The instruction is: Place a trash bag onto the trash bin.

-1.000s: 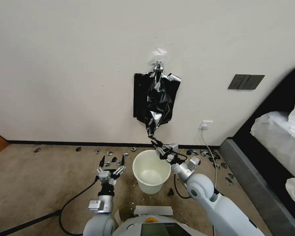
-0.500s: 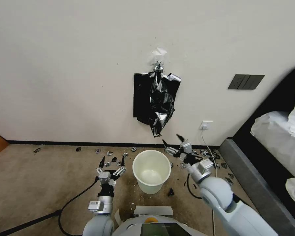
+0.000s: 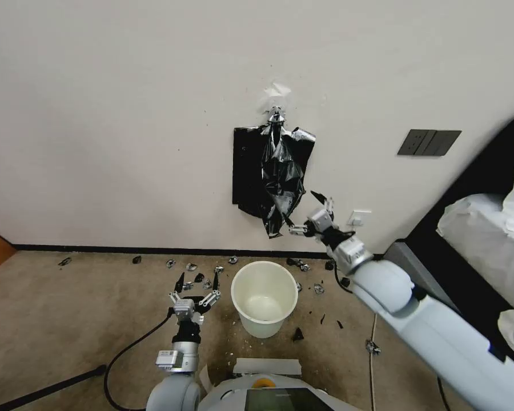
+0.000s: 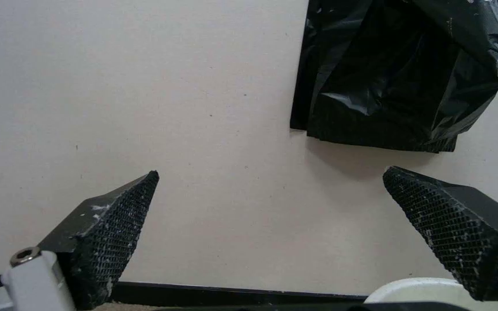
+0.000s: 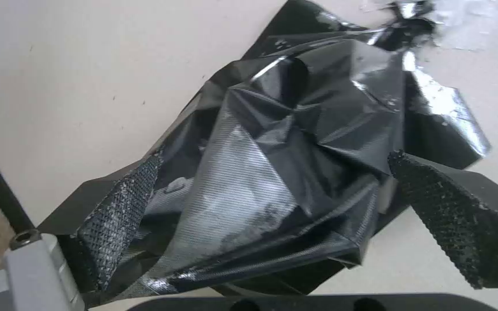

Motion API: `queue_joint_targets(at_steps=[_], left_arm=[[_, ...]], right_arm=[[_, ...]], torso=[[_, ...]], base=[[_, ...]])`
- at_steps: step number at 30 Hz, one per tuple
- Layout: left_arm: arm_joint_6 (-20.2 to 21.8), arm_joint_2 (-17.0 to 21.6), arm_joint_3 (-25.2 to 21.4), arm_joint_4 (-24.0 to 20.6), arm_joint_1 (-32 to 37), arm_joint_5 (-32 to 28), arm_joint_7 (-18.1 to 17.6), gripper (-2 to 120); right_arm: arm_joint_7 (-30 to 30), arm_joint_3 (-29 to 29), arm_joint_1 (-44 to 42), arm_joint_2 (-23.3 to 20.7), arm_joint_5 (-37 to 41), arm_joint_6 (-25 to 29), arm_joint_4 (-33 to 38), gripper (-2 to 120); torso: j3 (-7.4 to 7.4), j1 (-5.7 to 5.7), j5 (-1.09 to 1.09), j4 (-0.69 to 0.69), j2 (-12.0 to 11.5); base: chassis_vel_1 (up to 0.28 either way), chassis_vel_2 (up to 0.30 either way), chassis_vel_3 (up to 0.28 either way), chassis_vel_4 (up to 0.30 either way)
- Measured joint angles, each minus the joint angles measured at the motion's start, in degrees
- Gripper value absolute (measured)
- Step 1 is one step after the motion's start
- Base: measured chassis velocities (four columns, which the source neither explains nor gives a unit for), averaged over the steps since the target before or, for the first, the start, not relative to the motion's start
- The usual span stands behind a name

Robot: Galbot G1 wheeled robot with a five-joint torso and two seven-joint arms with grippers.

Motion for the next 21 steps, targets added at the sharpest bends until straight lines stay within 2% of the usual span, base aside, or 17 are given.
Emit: queue_joint_targets(at_steps=[6, 10, 12, 13, 15, 17, 20, 21], left_arm=[[-0.05, -0.10, 0.02, 0.48, -0.43, -0.09, 0.00, 100], [-0.07, -0.13, 0.01, 0.50, -0.53, -0.20, 0.00, 100], [-0.08, -0.12, -0.12, 0.51, -0.67, -0.37, 0.00, 100], [-0.08, -0.12, -0.12, 0.51, -0.67, -0.37, 0.00, 100], [-0.10, -0.12, -0.14, 0.52, -0.79, -0.48, 0.00, 100], [-0.11, -0.12, -0.13, 0.52, -0.81, -0.50, 0.00, 100], [-0.16, -0.32, 0.18, 0.76, -0.96, -0.51, 0.00, 100], [-0.16, -0.32, 0.18, 0.76, -0.96, -0.51, 0.00, 100]], right_arm=[[0.34, -7.84, 7.79, -0.51, -0.78, -3.71, -2.91, 100], [0.22, -10.75, 10.99, -0.75, -3.55, -5.97, -4.30, 99], [-0.24, -12.03, 12.53, -1.59, -5.62, -8.11, -4.75, 91], [-0.24, -12.03, 12.53, -1.59, -5.62, -8.11, -4.75, 91], [-0.45, -12.33, 13.18, -2.54, -7.14, -9.48, -4.81, 81], [-0.43, -12.34, 13.31, -2.80, -7.45, -9.82, -4.72, 78], [-0.19, -12.42, 13.90, -3.53, -9.20, -10.34, -4.36, 63], [-0.19, -12.42, 13.90, -3.53, -9.20, -10.34, -4.36, 63]], torso=[[0.00, 0.00, 0.00, 0.00, -0.01], [0.00, 0.00, 0.00, 0.01, -0.01], [0.00, 0.00, 0.00, 0.01, -0.01], [0.00, 0.00, 0.00, 0.01, -0.01], [0.00, 0.00, 0.00, -0.01, -0.01], [0.00, 0.00, 0.01, -0.01, -0.01], [0.00, 0.00, 0.00, 0.00, 0.00], [0.00, 0.00, 0.00, 0.00, 0.00]], base=[[0.000, 0.000, 0.000, 0.000], [0.000, 0.000, 0.000, 0.000], [0.000, 0.000, 0.000, 0.000], [0.000, 0.000, 0.000, 0.000], [0.000, 0.000, 0.000, 0.000], [0.000, 0.000, 0.000, 0.000], [0.000, 0.000, 0.000, 0.000], [0.000, 0.000, 0.000, 0.000]])
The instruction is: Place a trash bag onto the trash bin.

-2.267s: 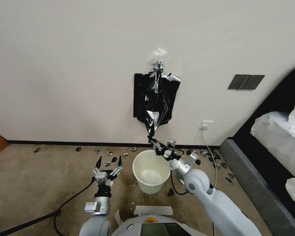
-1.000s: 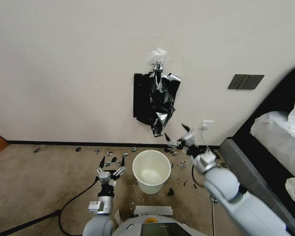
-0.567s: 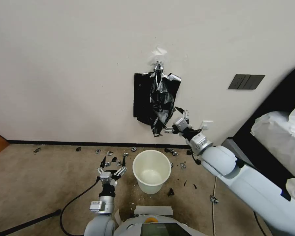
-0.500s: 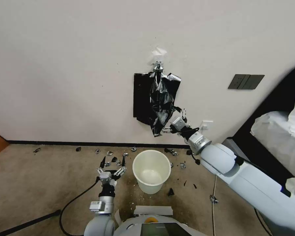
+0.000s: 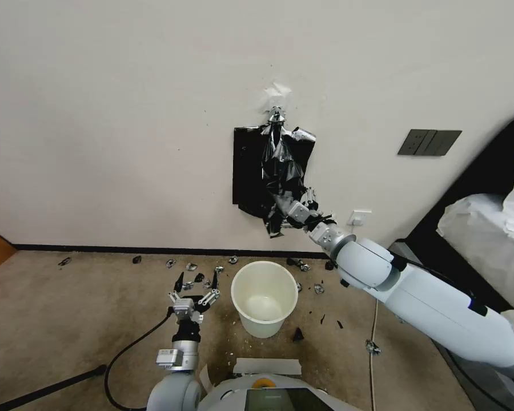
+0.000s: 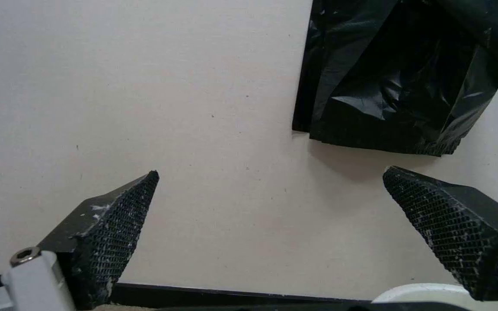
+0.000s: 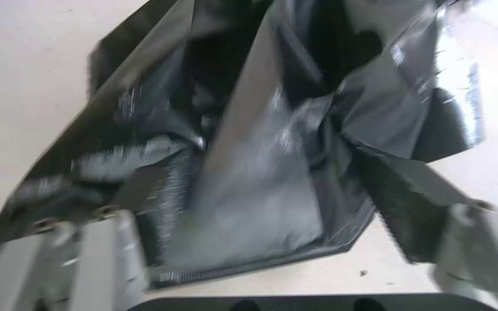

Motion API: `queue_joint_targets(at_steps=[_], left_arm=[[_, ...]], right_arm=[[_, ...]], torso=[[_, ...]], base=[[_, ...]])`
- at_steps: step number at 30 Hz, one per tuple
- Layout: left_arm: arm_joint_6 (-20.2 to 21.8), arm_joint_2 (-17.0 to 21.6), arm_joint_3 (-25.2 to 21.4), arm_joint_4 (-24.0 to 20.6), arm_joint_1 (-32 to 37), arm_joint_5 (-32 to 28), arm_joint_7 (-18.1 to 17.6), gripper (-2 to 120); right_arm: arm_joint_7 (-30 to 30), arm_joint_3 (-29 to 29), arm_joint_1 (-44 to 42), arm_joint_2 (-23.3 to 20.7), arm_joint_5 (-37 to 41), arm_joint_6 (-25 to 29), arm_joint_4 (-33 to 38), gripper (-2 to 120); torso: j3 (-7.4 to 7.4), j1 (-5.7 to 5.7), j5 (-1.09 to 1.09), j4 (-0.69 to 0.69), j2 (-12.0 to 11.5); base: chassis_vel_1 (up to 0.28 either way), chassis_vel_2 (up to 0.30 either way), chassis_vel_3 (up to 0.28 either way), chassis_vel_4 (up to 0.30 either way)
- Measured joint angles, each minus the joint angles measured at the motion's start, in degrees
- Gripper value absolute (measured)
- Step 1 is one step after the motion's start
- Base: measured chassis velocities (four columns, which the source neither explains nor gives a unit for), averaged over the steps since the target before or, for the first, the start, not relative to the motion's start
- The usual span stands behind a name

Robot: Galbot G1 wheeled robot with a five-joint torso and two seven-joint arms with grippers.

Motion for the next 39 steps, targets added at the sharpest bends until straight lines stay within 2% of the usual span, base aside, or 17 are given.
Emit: queue_joint_targets(at_steps=[6, 7, 10, 11, 14, 17, 20, 24, 26, 29, 31, 32, 33, 36, 37, 38, 39], left_arm=[[-0.02, -0.11, 0.12, 0.08, -0.11, 0.00, 0.01, 100], [-0.02, -0.11, 0.12, 0.08, -0.11, 0.00, 0.01, 100], [-0.06, 0.09, -0.23, -0.28, 0.10, -0.05, 0.01, 100], [-0.06, 0.09, -0.23, -0.28, 0.10, -0.05, 0.01, 100], [-0.07, 0.10, -0.30, -0.56, 0.11, -0.08, 0.01, 100], [-0.07, 0.16, -0.27, -0.80, 0.03, -0.08, 0.00, 100], [0.16, 0.44, 0.04, -1.67, 0.01, -0.17, -0.03, 100], [1.45, 2.18, 0.70, -4.05, -0.39, -1.20, -0.23, 100], [3.98, 6.45, 1.38, -7.35, -1.72, -4.00, -0.84, 100], [5.63, 10.41, 1.33, -9.23, -3.45, -5.86, -1.13, 100], [8.50, 17.64, 0.82, -11.57, -6.50, -11.15, -2.01, 100], [9.52, 19.79, 0.60, -12.31, -7.39, -13.38, -2.33, 100], [9.52, 19.79, 0.60, -12.31, -7.39, -13.38, -2.33, 100], [12.52, 27.53, -1.20, -15.05, -10.02, -21.35, -3.34, 100], [12.52, 27.53, -1.20, -15.05, -10.02, -21.35, -3.34, 100], [13.12, 29.29, -1.74, -15.61, -10.66, -22.97, -3.51, 100], [14.16, 33.05, -2.72, -16.50, -12.16, -25.85, -3.83, 100]], right_arm=[[0.89, -0.70, 1.54, -0.65, 0.88, -4.60, -0.05, 36], [0.89, -0.70, 1.54, -0.65, 0.88, -4.60, -0.05, 36], [1.98, -0.43, 1.80, -1.26, 2.52, -5.35, -0.03, 21], [1.98, -0.43, 1.80, -1.26, 2.52, -5.35, -0.03, 21], [2.87, 0.60, 1.87, -1.86, 4.38, -5.36, 0.05, 6], [3.55, 1.30, 1.83, -1.93, 5.92, -5.34, -0.13, 0], [4.70, 2.47, 1.10, -1.53, 8.62, -4.80, -0.16, 0], [6.41, 6.55, -2.19, -0.80, 14.07, 0.07, 0.39, 0], [7.90, 12.09, -6.33, -0.51, 20.29, 8.99, 1.46, 0], [8.66, 14.66, -8.15, -0.29, 23.06, 13.51, 2.05, 0], [9.48, 18.46, -11.85, 0.48, 25.88, 20.76, 3.10, 0], [9.62, 19.06, -12.71, 0.69, 26.19, 22.09, 3.35, 0], [9.62, 19.06, -12.71, 0.69, 26.19, 22.09, 3.35, 0], [9.01, 19.56, -14.61, 1.73, 27.10, 26.27, 3.89, 0], [9.01, 19.56, -14.61, 1.73, 27.10, 26.27, 3.89, 0], [8.51, 19.28, -14.66, 2.13, 27.23, 27.26, 3.92, 0], [7.60, 18.59, -14.56, 2.84, 27.46, 28.90, 3.94, 0]], torso=[[0.00, 0.00, 0.00, 0.01, 0.00], [0.00, 0.00, 0.00, 0.01, 0.00], [0.00, 0.00, 0.01, 0.01, 0.00], [0.00, 0.00, 0.01, 0.01, 0.00], [0.00, 0.00, 0.00, 0.00, 0.00], [0.00, 0.00, 0.00, 0.00, 0.00], [0.00, 0.00, -0.01, 0.01, 0.00], [0.00, 0.00, 0.00, 0.01, 0.00], [-0.01, 0.00, 0.00, 0.02, 0.00], [-0.01, 0.00, -0.02, -0.01, 0.00], [0.00, 0.00, -0.02, -0.01, 0.00], [0.00, 0.00, -0.01, -0.01, 0.00], [0.00, 0.00, -0.01, -0.01, 0.00], [-0.01, 0.00, 0.00, -0.01, 0.00], [-0.01, 0.00, 0.00, -0.01, 0.00], [0.00, 0.00, -0.01, 0.01, 0.00], [0.00, 0.00, -0.03, 0.03, 0.00]], base=[[0.000, 0.000, 0.000, 0.000], [0.000, 0.000, 0.000, 0.000], [0.000, 0.000, 0.000, 0.000], [0.000, 0.000, 0.000, 0.000], [0.000, 0.000, 0.000, 0.000], [0.000, 0.000, 0.000, 0.000], [0.000, 0.000, 0.000, 0.000], [0.000, 0.000, 0.000, 0.000], [0.000, 0.000, 0.000, 0.000], [0.000, 0.000, 0.000, 0.000], [0.000, 0.000, 0.000, 0.000], [0.000, 0.000, 0.000, 0.000], [0.000, 0.000, 0.000, 0.000], [0.000, 0.000, 0.000, 0.000], [0.000, 0.000, 0.000, 0.000], [0.000, 0.000, 0.000, 0.000], [0.000, 0.000, 0.000, 0.000]])
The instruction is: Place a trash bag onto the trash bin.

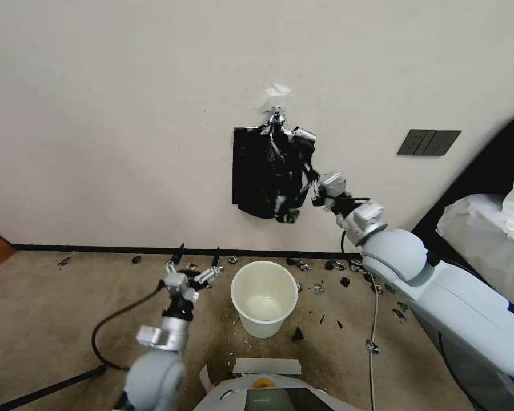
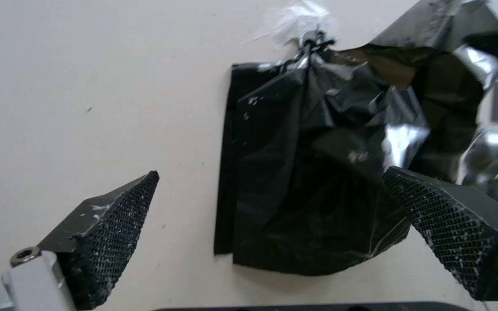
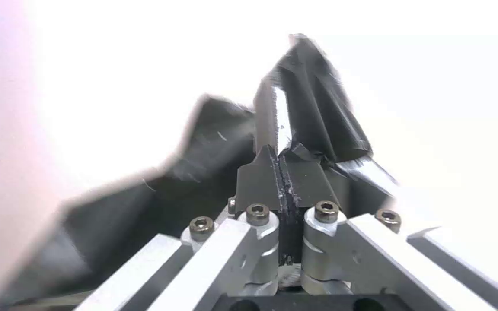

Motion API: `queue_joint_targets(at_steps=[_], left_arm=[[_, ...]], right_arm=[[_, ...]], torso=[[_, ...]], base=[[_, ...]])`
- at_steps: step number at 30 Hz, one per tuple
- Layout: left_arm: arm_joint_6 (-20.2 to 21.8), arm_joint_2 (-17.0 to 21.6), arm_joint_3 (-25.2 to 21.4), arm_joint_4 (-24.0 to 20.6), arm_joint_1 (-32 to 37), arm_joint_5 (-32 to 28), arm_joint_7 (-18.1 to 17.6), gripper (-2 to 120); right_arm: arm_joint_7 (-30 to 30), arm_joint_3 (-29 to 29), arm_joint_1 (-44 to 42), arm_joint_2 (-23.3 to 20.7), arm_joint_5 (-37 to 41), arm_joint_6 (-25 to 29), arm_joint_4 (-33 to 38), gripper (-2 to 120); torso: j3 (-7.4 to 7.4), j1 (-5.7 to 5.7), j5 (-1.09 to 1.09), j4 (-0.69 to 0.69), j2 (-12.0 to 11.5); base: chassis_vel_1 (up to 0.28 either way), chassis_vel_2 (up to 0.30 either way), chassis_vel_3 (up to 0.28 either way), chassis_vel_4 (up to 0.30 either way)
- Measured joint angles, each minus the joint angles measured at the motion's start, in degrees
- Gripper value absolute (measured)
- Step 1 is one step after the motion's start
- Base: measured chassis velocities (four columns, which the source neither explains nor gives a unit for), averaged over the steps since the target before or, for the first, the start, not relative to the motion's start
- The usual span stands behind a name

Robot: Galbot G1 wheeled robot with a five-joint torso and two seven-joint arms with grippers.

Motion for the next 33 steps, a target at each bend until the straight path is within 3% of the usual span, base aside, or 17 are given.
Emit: queue_joint_targets(at_steps=[2, 4, 5, 6, 8, 10, 11, 14, 15, 17, 18, 19, 22, 27, 30, 31, 33], left_arm=[[1.28, 5.80, -0.65, -0.75, -3.19, -3.57, -0.84, 100], [1.72, 7.86, -0.70, -0.85, -4.48, -4.57, -1.12, 100], [2.57, 11.97, -0.74, -0.84, -7.57, -6.40, -1.58, 100], [2.57, 11.97, -0.74, -0.84, -7.57, -6.40, -1.58, 100], [3.92, 18.44, -0.82, -0.42, -13.34, -9.30, -2.02, 100], [5.05, 24.47, 1.31, 0.93, -20.19, -12.28, -2.18, 100], [5.05, 24.47, 1.31, 0.93, -20.19, -12.28, -2.18, 100], [7.48, 33.63, 13.78, 4.64, -37.30, -16.70, -2.59, 100], [7.48, 33.63, 13.78, 4.64, -37.30, -16.70, -2.59, 100], [8.52, 36.54, 25.46, 7.44, -51.51, -17.93, -2.57, 100], [8.84, 36.88, 30.36, 8.51, -57.15, -18.01, -2.36, 100], [8.84, 36.88, 30.36, 8.51, -57.15, -18.01, -2.36, 100], [9.77, 34.90, 48.82, 11.84, -75.84, -17.73, -1.72, 100], [10.20, 33.17, 54.78, 12.83, -82.33, -17.64, -1.52, 100], [11.85, 30.19, 67.35, 14.68, -97.26, -16.92, 0.97, 100], [11.85, 30.19, 67.35, 14.68, -97.26, -16.92, 0.97, 100], [13.35, 29.58, 74.37, 15.11, -104.09, -16.23, 2.10, 100]], right_arm=[[-0.96, -0.61, 0.19, 0.73, 0.05, 1.44, 0.00, 0], [-1.14, -0.75, 0.26, 0.95, 0.03, 1.77, -0.03, 0], [-1.27, -1.00, 0.52, 1.24, 0.02, 2.12, -0.12, 0], [-1.27, -1.00, 0.52, 1.24, 0.02, 2.12, -0.12, 0], [-1.38, -2.76, 2.24, 1.81, -0.02, 2.85, -0.60, 0], [-1.61, -3.72, 3.52, 2.18, -0.20, 3.61, -0.82, 0], [-1.61, -3.72, 3.52, 2.18, -0.20, 3.61, -0.82, 0], [-1.78, -3.96, 4.03, 2.45, -0.87, 3.90, -0.82, 0], [-1.78, -3.96, 4.03, 2.45, -0.87, 3.90, -0.82, 0], [-1.81, -3.98, 4.10, 2.60, -1.33, 3.92, -0.90, 0], [-1.82, -3.98, 4.11, 2.64, -1.45, 3.92, -0.98, 0], [-1.82, -3.98, 4.11, 2.64, -1.45, 3.92, -0.98, 0], [-1.82, -3.74, 3.99, 2.69, -1.68, 3.90, -1.16, 0], [-1.78, -3.61, 3.83, 2.69, -1.86, 3.87, -1.30, 0], [-1.60, -3.01, 3.33, 2.58, -2.22, 3.69, -1.50, 0], [-1.60, -3.01, 3.33, 2.58, -2.22, 3.69, -1.50, 0], [-1.59, -2.18, 2.90, 2.50, -2.18, 3.61, -1.39, 0]], torso=[[0.00, 0.00, 0.00, 0.00, 0.00], [0.00, 0.00, 0.00, -0.01, 0.00], [0.00, 0.00, 0.00, -0.03, 0.00], [0.00, 0.00, 0.00, -0.03, 0.00], [0.00, 0.00, 0.01, -0.06, 0.00], [0.00, 0.00, 0.01, -0.01, 0.00], [0.00, 0.00, 0.01, -0.01, 0.00], [0.01, 0.01, 0.02, -0.05, 0.00], [0.01, 0.01, 0.02, -0.05, 0.00], [0.01, 0.00, 0.05, -0.05, 0.00], [0.01, 0.00, 0.02, -0.04, 0.00], [0.01, 0.00, 0.02, -0.04, 0.00], [0.01, 0.00, 0.00, -0.01, 0.00], [0.01, 0.00, -0.01, -0.03, 0.00], [0.01, 0.00, 0.04, -0.05, 0.00], [0.01, 0.00, 0.04, -0.05, 0.00], [0.01, 0.00, 0.04, -0.01, 0.00]], base=[[0.000, 0.000, 0.000, 0.000], [0.000, 0.000, 0.000, 0.000], [0.000, 0.000, 0.000, 0.000], [0.000, 0.000, 0.000, 0.000], [0.000, 0.000, 0.000, 0.000], [0.000, 0.000, 0.000, 0.000], [0.000, 0.000, 0.000, 0.000], [0.000, 0.000, 0.000, 0.000], [0.000, 0.000, 0.000, 0.000], [0.000, 0.000, 0.000, 0.000], [0.000, 0.000, 0.000, 0.000], [0.000, 0.000, 0.000, 0.000], [0.000, 0.000, 0.000, 0.000], [0.000, 0.000, 0.000, 0.000], [0.000, 0.000, 0.000, 0.000], [0.000, 0.000, 0.000, 0.000], [0.000, 0.000, 0.000, 0.000]])
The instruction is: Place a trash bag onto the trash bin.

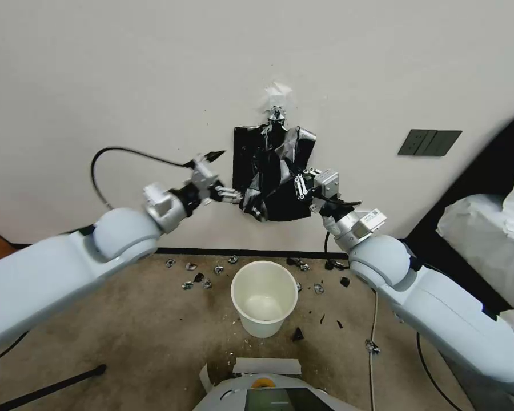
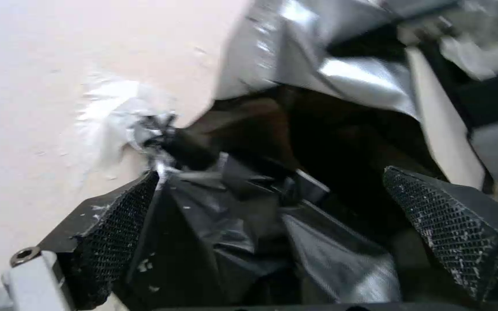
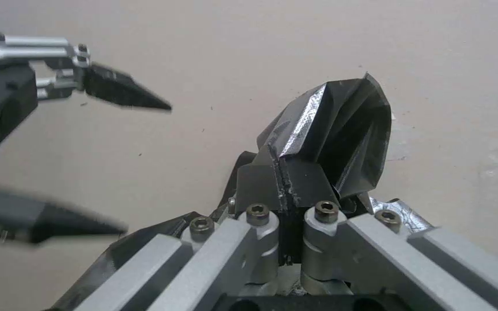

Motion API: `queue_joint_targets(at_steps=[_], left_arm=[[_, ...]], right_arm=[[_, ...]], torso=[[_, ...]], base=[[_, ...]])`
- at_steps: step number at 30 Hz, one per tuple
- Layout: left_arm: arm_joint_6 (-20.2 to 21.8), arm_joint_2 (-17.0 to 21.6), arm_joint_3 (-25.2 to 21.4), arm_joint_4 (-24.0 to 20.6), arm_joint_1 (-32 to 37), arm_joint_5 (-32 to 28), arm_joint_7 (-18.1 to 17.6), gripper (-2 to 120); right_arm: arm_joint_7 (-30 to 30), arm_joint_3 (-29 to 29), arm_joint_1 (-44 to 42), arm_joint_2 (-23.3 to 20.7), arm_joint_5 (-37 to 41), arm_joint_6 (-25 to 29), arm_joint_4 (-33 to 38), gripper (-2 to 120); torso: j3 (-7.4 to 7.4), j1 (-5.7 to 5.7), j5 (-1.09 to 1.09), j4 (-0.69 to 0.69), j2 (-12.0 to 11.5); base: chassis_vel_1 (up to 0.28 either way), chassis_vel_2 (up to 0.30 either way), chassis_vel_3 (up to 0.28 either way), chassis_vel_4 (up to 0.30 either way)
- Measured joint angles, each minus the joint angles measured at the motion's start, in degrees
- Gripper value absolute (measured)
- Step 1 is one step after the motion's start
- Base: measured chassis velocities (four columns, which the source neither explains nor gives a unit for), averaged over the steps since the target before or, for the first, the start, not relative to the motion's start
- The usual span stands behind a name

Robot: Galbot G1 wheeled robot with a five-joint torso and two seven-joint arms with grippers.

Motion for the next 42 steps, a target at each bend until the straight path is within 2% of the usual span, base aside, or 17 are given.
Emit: queue_joint_targets(at_steps=[1, 2, 5, 12, 14, 19, 25, 28, 35, 42], left_arm=[[1.18, -1.02, 4.18, 0.53, -4.16, 1.70, 0.70, 100], [1.18, -1.02, 4.18, 0.53, -4.16, 1.70, 0.70, 100], [4.81, -4.30, 8.37, 2.18, -8.59, 3.90, 1.06, 100], [7.99, -6.54, 10.32, 3.85, -9.98, 5.80, 1.90, 100], [9.82, -6.80, 11.22, 4.33, -10.45, 7.59, 2.72, 100], [11.38, -6.15, 12.58, 4.59, -11.41, 12.24, 4.33, 100], [11.70, -5.94, 11.42, 5.78, -10.37, 15.49, 3.07, 100], [11.82, -5.43, 8.95, 6.11, -7.60, 15.59, -0.12, 100], [12.86, -3.85, 6.96, 6.18, -5.00, 16.85, -3.02, 100], [15.20, -3.30, 6.86, 6.65, -4.97, 19.43, -2.46, 100]], right_arm=[[0.00, 0.52, -0.25, -0.06, 0.04, -0.03, 0.13, 0], [0.00, 0.52, -0.25, -0.06, 0.04, -0.03, 0.13, 0], [-0.01, 1.36, -0.90, -0.01, 0.16, -0.07, 0.45, 0], [-0.01, 1.82, -1.33, -0.12, 0.33, -0.11, 0.78, 0], [0.00, 1.90, -1.30, -0.21, 0.65, -0.14, 0.87, 0], [0.04, 1.91, -1.12, -0.17, 0.88, -0.21, 0.91, 0], [0.05, 1.81, -1.23, 0.12, 0.89, -0.21, 0.76, 0], [0.05, 1.81, -1.48, 0.10, 0.68, -0.15, 0.61, 0], [0.05, 1.73, -1.69, 0.24, 0.41, 0.10, 0.48, 0], [0.08, 1.62, -1.47, 0.28, 0.57, 0.11, 0.95, 0]], torso=[[0.00, 0.00, -0.02, 0.00, 0.00], [0.00, 0.00, -0.02, 0.00, 0.00], [0.00, 0.00, 0.00, -0.04, 0.00], [0.00, 0.00, -0.02, -0.02, 0.00], [0.00, 0.00, -0.01, -0.03, 0.00], [0.00, 0.00, -0.02, -0.01, 0.00], [0.00, 0.00, -0.02, -0.02, 0.00], [0.00, 0.00, -0.01, -0.02, 0.00], [0.00, 0.00, -0.02, -0.01, 0.00], [0.00, 0.00, -0.02, -0.01, 0.00]], base=[[0.000, 0.000, 0.000, 0.000], [0.000, 0.000, 0.000, 0.000], [0.000, 0.000, 0.000, 0.000], [0.000, 0.000, 0.000, 0.000], [0.000, 0.000, 0.000, 0.000], [0.000, 0.000, 0.000, 0.000], [0.000, 0.000, 0.000, 0.000], [0.000, 0.000, 0.000, 0.000], [0.000, 0.000, 0.000, 0.000], [0.000, 0.000, 0.000, 0.000]])
